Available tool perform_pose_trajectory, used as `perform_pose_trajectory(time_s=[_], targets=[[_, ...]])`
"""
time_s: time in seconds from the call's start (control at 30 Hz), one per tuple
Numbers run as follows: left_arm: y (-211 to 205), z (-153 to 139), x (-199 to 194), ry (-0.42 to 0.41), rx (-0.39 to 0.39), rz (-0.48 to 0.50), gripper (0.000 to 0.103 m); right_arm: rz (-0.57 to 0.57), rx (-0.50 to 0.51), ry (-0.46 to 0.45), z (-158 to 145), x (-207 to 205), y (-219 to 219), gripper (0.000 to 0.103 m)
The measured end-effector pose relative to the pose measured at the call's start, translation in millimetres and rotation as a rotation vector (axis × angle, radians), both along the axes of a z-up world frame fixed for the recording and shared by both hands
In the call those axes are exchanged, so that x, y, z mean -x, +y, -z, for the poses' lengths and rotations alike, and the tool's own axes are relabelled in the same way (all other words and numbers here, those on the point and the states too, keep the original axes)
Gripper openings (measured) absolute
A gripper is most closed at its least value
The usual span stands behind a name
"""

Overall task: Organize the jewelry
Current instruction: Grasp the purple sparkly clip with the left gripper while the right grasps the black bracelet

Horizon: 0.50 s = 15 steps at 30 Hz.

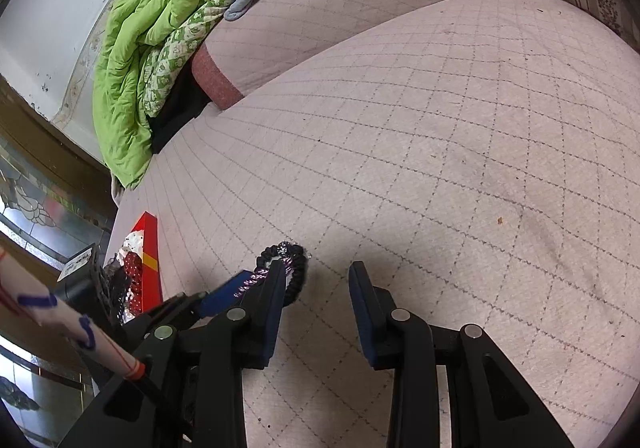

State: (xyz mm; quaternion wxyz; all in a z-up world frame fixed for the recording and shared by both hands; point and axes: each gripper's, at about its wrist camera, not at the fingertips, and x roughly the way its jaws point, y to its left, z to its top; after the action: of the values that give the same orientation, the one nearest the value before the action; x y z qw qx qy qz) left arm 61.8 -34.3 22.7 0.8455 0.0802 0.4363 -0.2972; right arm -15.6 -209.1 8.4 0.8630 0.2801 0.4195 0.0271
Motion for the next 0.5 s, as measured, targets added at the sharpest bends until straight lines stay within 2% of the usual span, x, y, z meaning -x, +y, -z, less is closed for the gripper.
perform_pose_trajectory(time_s=[0.13, 0.27, 0.5], targets=[[6.8, -4.8, 0.7, 0.02, 0.043, 0.009, 0.007, -0.001, 0.009, 0.003, 0.0, -2.4, 3.6, 0.036], [13.2, -12.4, 2.2, 0.033, 0.105, 0.018, 0.006, -0.001, 0.017, 0.012, 2.7, -6.4, 7.2, 0.036], [26.0, -13.3, 1.0, 0.028, 0.092, -0.012, 0.006, -0.018, 0.054, 0.037, 9.6, -15.4, 18.8, 0.036]])
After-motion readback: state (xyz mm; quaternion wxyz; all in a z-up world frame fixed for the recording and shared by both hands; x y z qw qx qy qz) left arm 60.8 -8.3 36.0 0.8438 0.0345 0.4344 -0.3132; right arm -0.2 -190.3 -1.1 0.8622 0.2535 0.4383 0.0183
